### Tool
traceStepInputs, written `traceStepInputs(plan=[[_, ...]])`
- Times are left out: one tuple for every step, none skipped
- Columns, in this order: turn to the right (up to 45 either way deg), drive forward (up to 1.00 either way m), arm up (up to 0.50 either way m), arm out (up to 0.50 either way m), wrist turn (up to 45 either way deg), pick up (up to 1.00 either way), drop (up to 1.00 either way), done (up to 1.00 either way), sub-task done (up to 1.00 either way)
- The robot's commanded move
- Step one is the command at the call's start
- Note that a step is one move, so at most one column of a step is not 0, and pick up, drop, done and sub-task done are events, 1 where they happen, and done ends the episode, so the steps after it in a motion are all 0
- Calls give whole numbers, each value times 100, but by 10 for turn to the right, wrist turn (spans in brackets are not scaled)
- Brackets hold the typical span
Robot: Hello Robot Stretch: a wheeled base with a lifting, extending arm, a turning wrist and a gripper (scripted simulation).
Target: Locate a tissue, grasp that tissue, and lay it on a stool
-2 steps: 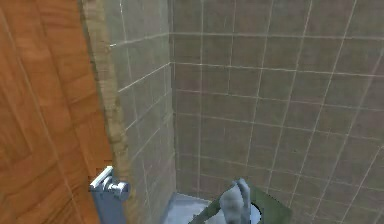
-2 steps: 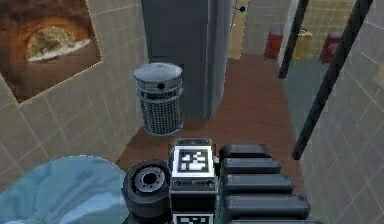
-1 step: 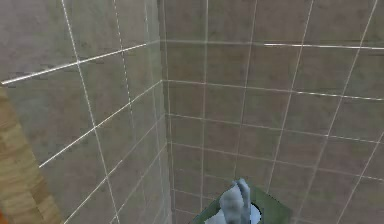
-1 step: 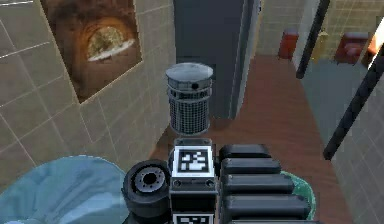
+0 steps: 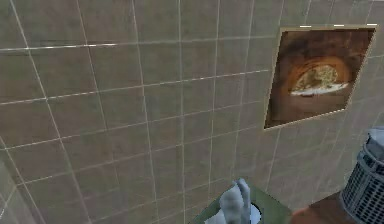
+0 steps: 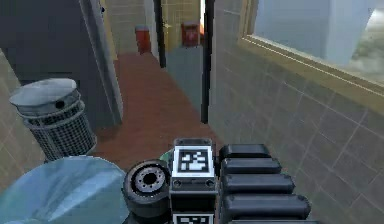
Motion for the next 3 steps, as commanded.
traceStepInputs(plan=[[-390, 0, 0, 0, 0, 0, 0, 0, 0], [360, 0, 0, 0, 0, 0, 0, 0, 0], [-330, 0, 0, 0, 0, 0, 0, 0, 0]])
